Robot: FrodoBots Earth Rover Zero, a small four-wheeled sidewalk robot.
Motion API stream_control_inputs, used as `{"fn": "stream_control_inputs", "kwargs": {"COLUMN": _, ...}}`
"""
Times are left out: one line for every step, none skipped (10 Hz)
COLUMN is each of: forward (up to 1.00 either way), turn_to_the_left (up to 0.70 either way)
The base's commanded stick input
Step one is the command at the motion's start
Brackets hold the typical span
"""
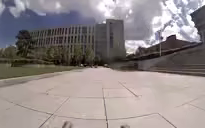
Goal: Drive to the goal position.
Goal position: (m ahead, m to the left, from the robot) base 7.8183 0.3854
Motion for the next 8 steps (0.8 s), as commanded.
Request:
{"fn": "stream_control_inputs", "kwargs": {"forward": 0.70, "turn_to_the_left": 0.00}}
{"fn": "stream_control_inputs", "kwargs": {"forward": 0.70, "turn_to_the_left": 0.00}}
{"fn": "stream_control_inputs", "kwargs": {"forward": 0.70, "turn_to_the_left": 0.00}}
{"fn": "stream_control_inputs", "kwargs": {"forward": 0.70, "turn_to_the_left": 0.00}}
{"fn": "stream_control_inputs", "kwargs": {"forward": 0.70, "turn_to_the_left": 0.00}}
{"fn": "stream_control_inputs", "kwargs": {"forward": 0.70, "turn_to_the_left": 0.00}}
{"fn": "stream_control_inputs", "kwargs": {"forward": 0.70, "turn_to_the_left": 0.00}}
{"fn": "stream_control_inputs", "kwargs": {"forward": 0.70, "turn_to_the_left": 0.00}}
